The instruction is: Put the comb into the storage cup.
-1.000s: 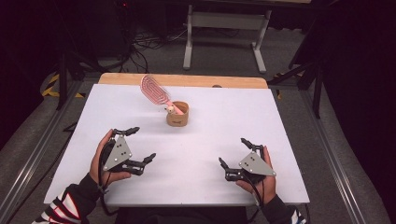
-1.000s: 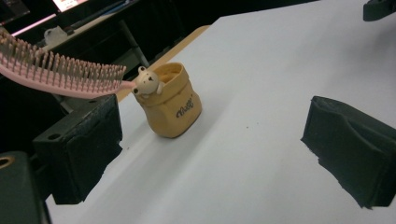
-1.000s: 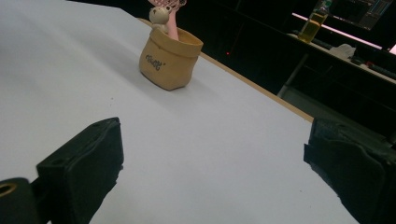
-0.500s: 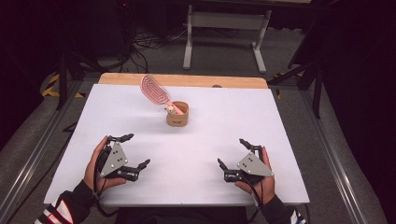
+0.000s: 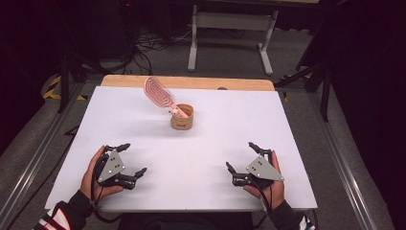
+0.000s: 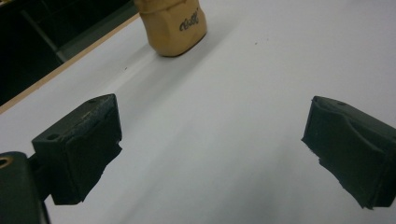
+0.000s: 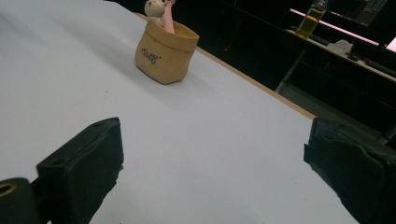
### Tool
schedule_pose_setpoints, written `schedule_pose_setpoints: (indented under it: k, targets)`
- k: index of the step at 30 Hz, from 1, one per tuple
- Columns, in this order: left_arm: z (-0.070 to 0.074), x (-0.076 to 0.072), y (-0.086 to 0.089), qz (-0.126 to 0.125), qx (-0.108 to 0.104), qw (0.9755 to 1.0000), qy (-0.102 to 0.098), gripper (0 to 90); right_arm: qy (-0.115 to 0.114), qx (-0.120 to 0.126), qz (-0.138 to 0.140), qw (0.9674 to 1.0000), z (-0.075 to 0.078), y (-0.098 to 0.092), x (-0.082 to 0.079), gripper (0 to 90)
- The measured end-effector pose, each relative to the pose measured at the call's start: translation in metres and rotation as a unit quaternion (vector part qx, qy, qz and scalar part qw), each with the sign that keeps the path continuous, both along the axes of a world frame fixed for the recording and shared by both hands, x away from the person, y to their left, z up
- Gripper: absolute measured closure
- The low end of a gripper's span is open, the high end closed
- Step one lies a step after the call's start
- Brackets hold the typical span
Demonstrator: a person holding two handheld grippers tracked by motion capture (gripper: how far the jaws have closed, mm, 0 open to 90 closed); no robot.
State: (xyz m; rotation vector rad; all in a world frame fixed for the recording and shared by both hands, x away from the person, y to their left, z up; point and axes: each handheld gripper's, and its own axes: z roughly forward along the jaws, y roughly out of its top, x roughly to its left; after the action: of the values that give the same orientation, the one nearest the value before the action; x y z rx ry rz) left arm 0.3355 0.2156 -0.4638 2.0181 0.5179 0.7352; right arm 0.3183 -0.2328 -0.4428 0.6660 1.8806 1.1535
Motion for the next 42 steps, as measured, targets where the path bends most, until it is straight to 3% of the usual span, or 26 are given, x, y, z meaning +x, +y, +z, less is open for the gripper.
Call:
schedule_pose_setpoints:
  k: [3,9,10,20,34,36,39,42]
  targets:
    - [-0.004,-0.002,0.007,0.006,-0.011,0.9998,0.013,5.1,0.002,-0.004,-0.002,1.0,-0.001,0.0,-0.001,4.6]
    - [-0.009,-0.009,0.014,0.017,-0.005,0.9995,0.025,5.1,0.007,-0.001,-0.008,0.9999,-0.003,-0.005,-0.004,4.6]
    - [-0.008,-0.012,0.017,0.02,-0.016,0.9992,0.03,5.1,0.008,-0.001,-0.008,0.9999,-0.003,-0.005,-0.003,4.6]
    - [-0.004,-0.012,0.019,0.026,-0.026,0.9991,0.021,5.1,0.015,-0.002,-0.001,0.9999,-0.006,-0.006,0.0,4.6]
    - [-0.003,-0.011,0.014,0.019,-0.03,0.9992,0.02,5.3,0.027,0.023,-0.006,0.9994,-0.004,-0.007,0.002,4.9]
    - [-0.003,-0.011,0.014,0.018,-0.022,0.9995,0.017,5.2,0.027,0.018,-0.006,0.9994,-0.005,-0.007,0.002,4.9]
    - [-0.002,-0.011,0.015,0.018,-0.031,0.9992,0.018,5.3,0.022,0.011,-0.008,0.9997,-0.005,-0.006,0.002,4.9]
    - [-0.003,-0.011,0.015,0.018,-0.024,0.9994,0.016,5.3,0.023,0.007,-0.009,0.9997,-0.006,-0.006,0.003,4.9]
